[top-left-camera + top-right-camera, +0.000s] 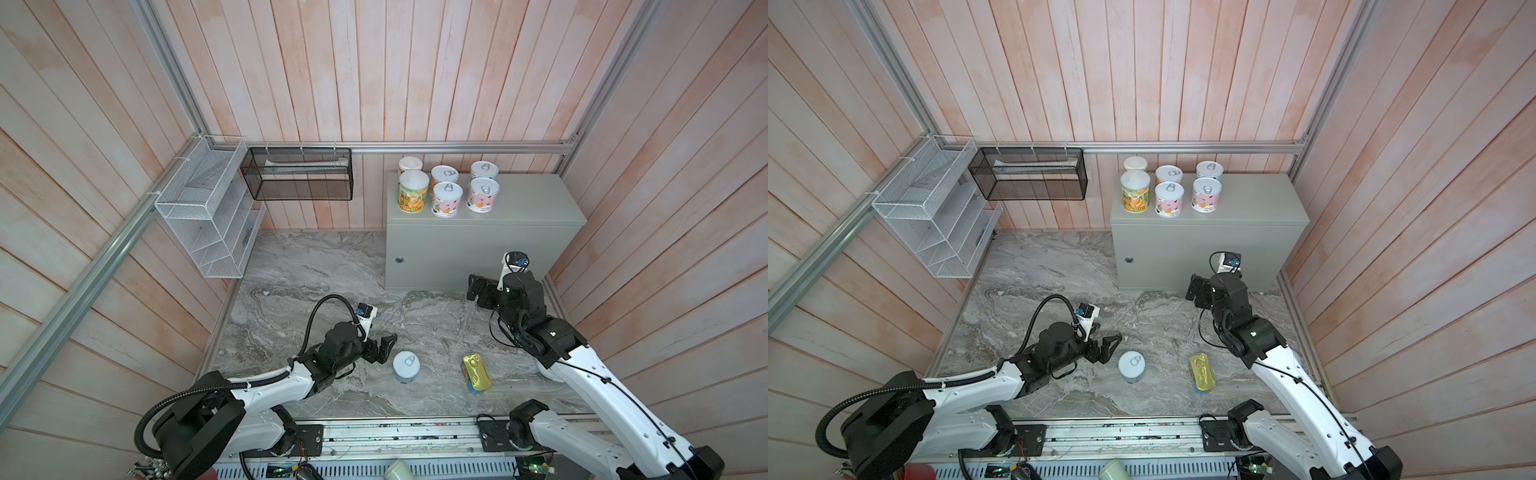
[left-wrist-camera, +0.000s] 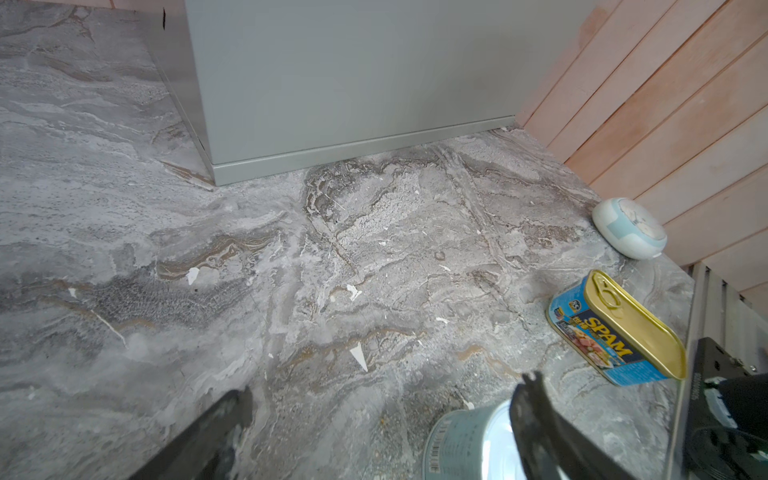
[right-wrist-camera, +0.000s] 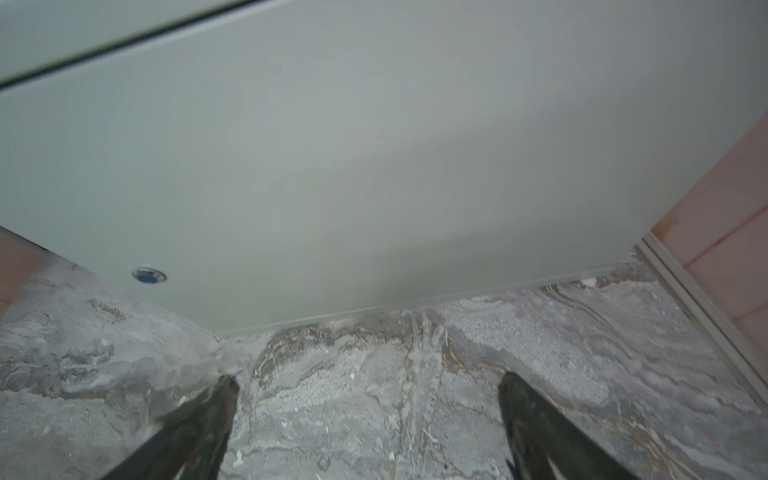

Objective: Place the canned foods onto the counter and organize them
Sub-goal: 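Open right gripper and move it down toward the Spam tin on the floor, then lower right gripper over the Spam tin and close on it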

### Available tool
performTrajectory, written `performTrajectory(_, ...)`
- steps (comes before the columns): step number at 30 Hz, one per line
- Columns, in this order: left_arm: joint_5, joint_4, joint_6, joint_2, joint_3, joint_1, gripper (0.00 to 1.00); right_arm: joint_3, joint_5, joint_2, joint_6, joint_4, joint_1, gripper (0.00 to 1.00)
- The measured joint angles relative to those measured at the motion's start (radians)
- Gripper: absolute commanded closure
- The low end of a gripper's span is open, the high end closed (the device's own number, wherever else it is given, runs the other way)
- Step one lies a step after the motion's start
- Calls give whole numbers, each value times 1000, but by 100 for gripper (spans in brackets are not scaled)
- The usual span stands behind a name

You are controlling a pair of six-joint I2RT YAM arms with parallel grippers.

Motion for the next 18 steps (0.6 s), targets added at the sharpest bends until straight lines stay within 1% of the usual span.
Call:
performTrajectory(7,0,-8,0,20,9,0,0,-65,0,3,92,-127,66,4)
performTrajectory(13,-1,-19,0,33,17,0,0,-84,-12,50,200,-235,201,6)
performTrajectory(18,-1,-20,0,33,18,0,0,-113,-35,67,294,-298,266,8)
